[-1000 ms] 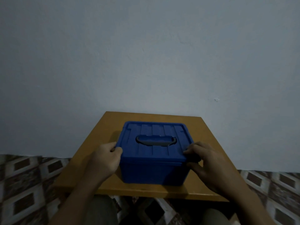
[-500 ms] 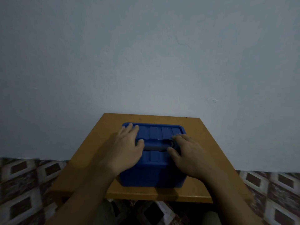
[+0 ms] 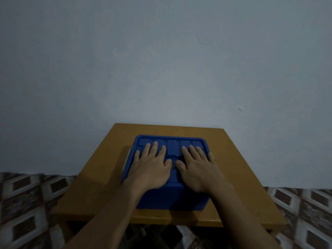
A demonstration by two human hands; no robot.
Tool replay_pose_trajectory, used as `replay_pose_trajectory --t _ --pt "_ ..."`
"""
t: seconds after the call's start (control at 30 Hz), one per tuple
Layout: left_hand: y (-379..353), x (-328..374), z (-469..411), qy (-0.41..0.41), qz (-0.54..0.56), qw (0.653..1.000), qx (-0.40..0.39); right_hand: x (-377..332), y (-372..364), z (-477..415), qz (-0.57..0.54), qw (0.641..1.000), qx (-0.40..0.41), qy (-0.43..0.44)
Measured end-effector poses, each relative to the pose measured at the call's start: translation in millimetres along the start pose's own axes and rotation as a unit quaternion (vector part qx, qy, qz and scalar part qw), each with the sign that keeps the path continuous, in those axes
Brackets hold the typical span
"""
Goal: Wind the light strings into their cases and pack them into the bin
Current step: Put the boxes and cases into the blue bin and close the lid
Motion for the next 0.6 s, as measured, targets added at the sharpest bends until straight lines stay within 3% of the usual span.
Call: replay_pose_trajectory --t 0.33,0.43,0.53,0.6 --pt "0.6 -0.3 2.4 -0.001 0.004 1.000 0.018 -0.2 0.3 2.7 -0.017 1.000 0.006 0.002" --pt "16.8 0.9 6.8 -0.019 0.110 0.991 0.076 2.2 14.4 3.5 -0.071 0.994 0.080 0.006" --pt "46.2 -20.8 17.7 0.004 0.334 0.921 0.201 16.8 34.0 5.9 -0.165 0.971 0.170 -0.030" --pt "64.6 -47.2 30.5 0.043 0.400 0.866 0.297 34.0 39.8 7.9 -0.206 0.960 0.175 -0.071"
Point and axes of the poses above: each hand's wrist, its own z-axis away from the middle knuckle, its own y-axis out of the back of the hand, x = y × z, the point moved 9 cm from there along -z, towards the middle knuckle, and after that the axes turned 1 degree about x, right-handed, at the moved point
